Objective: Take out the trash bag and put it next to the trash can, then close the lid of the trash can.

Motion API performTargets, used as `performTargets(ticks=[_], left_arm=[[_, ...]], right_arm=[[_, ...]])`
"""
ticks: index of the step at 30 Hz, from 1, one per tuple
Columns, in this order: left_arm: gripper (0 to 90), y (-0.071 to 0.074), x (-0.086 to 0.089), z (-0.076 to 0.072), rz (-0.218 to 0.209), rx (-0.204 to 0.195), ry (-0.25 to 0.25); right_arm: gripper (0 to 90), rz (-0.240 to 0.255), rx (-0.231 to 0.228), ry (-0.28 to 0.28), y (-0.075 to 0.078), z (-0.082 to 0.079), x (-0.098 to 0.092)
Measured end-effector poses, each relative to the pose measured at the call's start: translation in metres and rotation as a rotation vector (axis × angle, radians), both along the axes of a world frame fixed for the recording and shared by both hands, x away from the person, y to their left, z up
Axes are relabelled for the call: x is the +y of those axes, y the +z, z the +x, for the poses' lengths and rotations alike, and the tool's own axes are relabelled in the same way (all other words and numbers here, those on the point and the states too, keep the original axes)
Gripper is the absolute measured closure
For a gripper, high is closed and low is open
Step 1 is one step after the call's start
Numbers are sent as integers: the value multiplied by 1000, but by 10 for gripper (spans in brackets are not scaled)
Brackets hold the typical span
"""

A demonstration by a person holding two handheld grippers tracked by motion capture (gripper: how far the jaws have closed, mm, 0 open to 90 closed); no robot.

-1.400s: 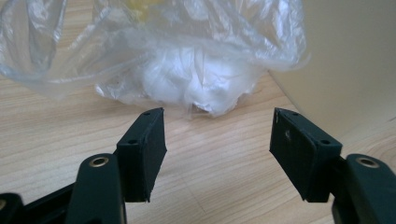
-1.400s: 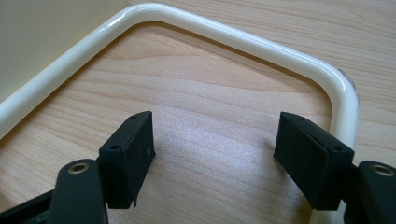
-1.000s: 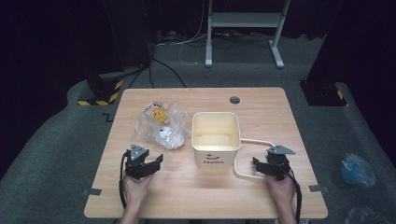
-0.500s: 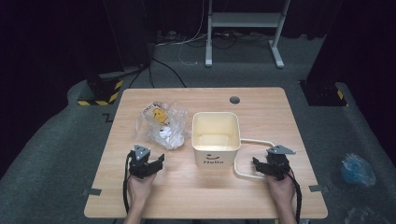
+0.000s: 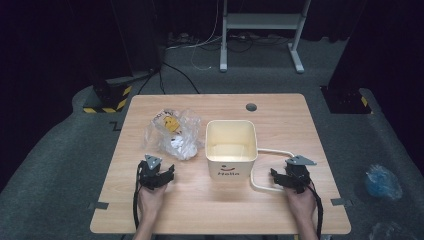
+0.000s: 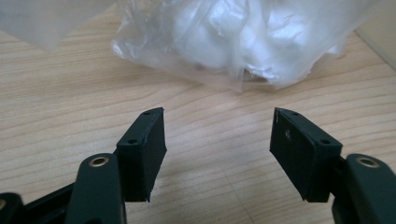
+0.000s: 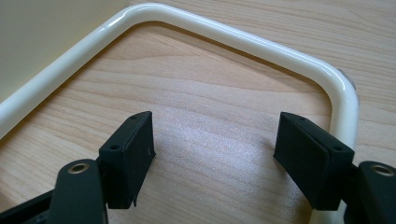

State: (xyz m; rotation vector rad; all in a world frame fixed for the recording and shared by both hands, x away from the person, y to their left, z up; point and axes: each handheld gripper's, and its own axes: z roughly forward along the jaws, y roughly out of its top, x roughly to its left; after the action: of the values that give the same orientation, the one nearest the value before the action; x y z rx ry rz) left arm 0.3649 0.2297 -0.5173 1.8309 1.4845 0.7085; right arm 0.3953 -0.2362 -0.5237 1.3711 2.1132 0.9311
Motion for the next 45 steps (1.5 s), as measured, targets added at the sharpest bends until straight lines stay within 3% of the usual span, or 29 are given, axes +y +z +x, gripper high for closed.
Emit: performTargets(ticks=[5, 20, 23, 28, 32, 36, 38, 45], left_arm=[[352, -7, -2, 2, 25, 25, 6], [310, -10, -1, 3, 8, 47, 24], [307, -10, -1, 4, 6, 48, 23], [306, -10, 0, 4, 7, 47, 20], [304, -10, 0, 4, 8, 48, 18], [304, -10, 0, 4, 8, 48, 18], [304, -10, 0, 4, 8, 48, 18], [302, -10, 0, 4, 6, 47, 18]], right_arm=[[282, 1, 1, 0, 0, 0, 0], [292, 2, -1, 3, 0, 0, 0], [266, 1, 1, -6, 0, 0, 1], [150, -9, 14, -56, -1, 3, 0], [146, -8, 17, -61, -1, 3, 0], [154, -7, 20, -46, -1, 2, -1], [224, -7, 28, -43, 1, 3, -2], [279, 9, -6, -23, 10, -1, -9]])
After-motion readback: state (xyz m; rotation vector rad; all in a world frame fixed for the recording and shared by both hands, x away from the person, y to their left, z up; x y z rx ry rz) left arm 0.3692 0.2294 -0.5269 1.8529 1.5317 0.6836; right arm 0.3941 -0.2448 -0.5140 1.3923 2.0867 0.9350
